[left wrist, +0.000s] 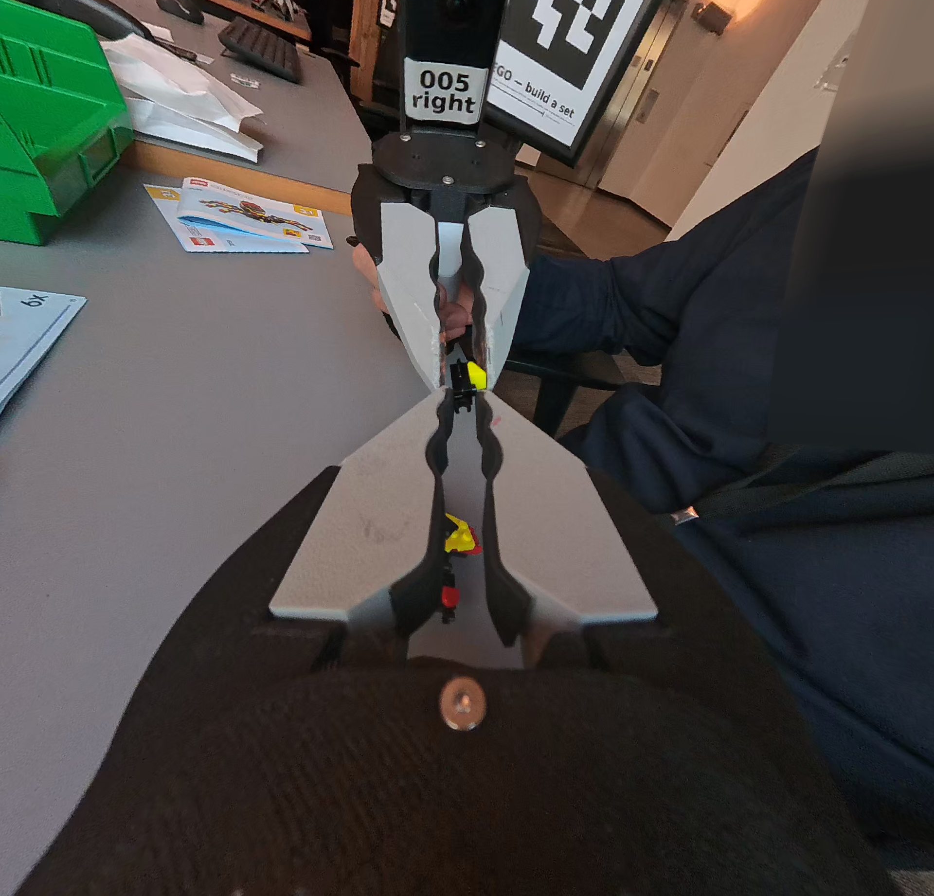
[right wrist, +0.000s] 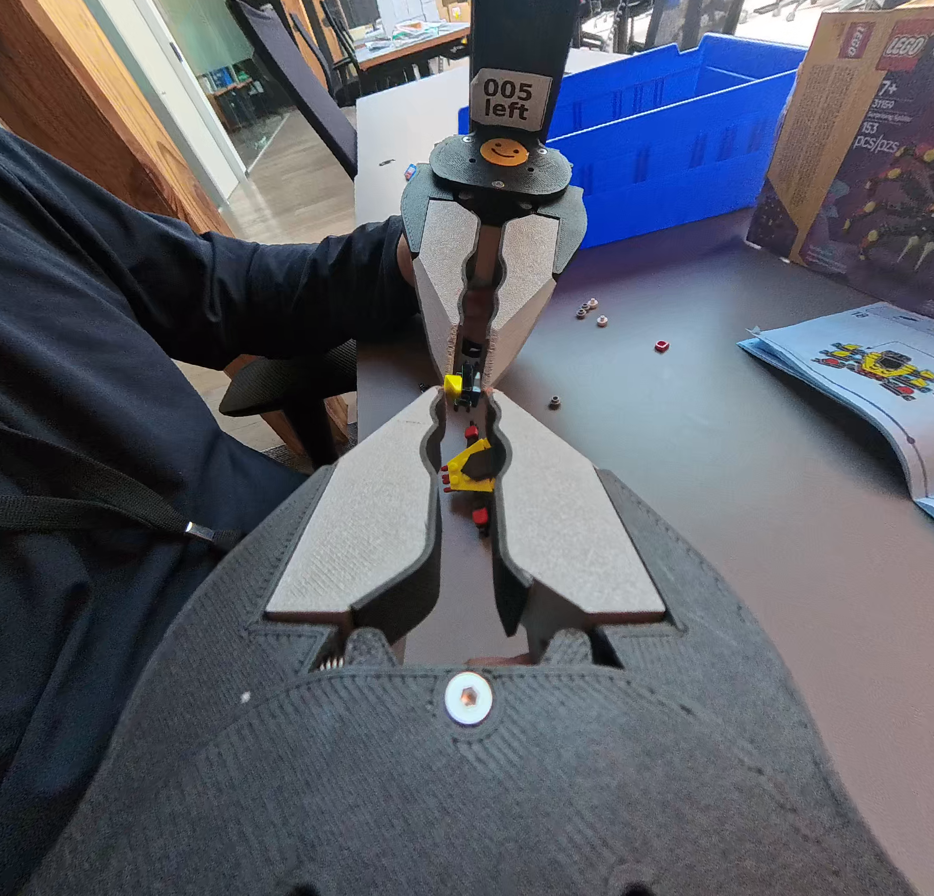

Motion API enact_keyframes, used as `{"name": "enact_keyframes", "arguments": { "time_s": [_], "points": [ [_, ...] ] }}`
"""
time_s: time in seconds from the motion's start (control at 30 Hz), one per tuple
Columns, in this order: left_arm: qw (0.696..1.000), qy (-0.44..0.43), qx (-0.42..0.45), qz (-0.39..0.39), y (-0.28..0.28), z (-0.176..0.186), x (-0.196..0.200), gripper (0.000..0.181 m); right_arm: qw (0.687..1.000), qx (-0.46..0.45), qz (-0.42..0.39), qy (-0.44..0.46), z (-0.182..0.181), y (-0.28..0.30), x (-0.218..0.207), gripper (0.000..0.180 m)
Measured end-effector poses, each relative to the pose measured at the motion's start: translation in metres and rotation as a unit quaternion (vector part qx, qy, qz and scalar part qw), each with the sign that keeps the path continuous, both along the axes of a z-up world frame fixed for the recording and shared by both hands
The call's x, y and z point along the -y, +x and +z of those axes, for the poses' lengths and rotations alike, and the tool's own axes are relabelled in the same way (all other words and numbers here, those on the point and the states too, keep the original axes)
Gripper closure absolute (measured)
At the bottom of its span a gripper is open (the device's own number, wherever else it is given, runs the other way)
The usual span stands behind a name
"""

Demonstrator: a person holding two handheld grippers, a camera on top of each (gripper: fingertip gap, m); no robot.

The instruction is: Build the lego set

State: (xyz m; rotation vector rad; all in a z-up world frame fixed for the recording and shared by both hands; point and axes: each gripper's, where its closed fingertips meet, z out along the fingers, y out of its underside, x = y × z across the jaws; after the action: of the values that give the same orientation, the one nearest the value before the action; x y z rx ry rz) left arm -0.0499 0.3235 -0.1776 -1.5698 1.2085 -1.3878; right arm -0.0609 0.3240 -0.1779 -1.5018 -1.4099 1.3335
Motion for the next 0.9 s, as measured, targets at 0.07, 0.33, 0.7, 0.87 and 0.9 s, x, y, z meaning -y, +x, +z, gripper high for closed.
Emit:
{"name": "enact_keyframes", "arguments": {
  "time_s": [0.07, 0.33, 0.7, 0.87, 0.9],
  "points": [
    [1.0, 0.001, 0.0, 0.001, 0.0, 0.0, 0.0, 0.175, 1.0, -0.005, 0.0, -0.008, 0.001, 0.0, 0.0, 0.166],
    [1.0, 0.02, -0.01, 0.014, -0.001, -0.001, -0.002, 0.175, 0.999, -0.012, -0.008, -0.034, 0.001, -0.002, -0.002, 0.166],
    [0.993, 0.105, 0.03, 0.05, -0.001, 0.018, -0.006, 0.175, 0.996, -0.082, -0.029, -0.027, 0.02, -0.003, -0.007, 0.166],
    [0.982, 0.161, 0.062, 0.073, 0.001, 0.033, -0.003, 0.175, 0.992, -0.116, -0.039, 0.028, 0.035, -0.001, -0.003, 0.166],
    [0.982, 0.16, 0.067, 0.071, 0.001, 0.035, -0.002, 0.175, 0.992, -0.117, -0.042, 0.039, 0.036, -0.001, -0.003, 0.166]
  ]
}}
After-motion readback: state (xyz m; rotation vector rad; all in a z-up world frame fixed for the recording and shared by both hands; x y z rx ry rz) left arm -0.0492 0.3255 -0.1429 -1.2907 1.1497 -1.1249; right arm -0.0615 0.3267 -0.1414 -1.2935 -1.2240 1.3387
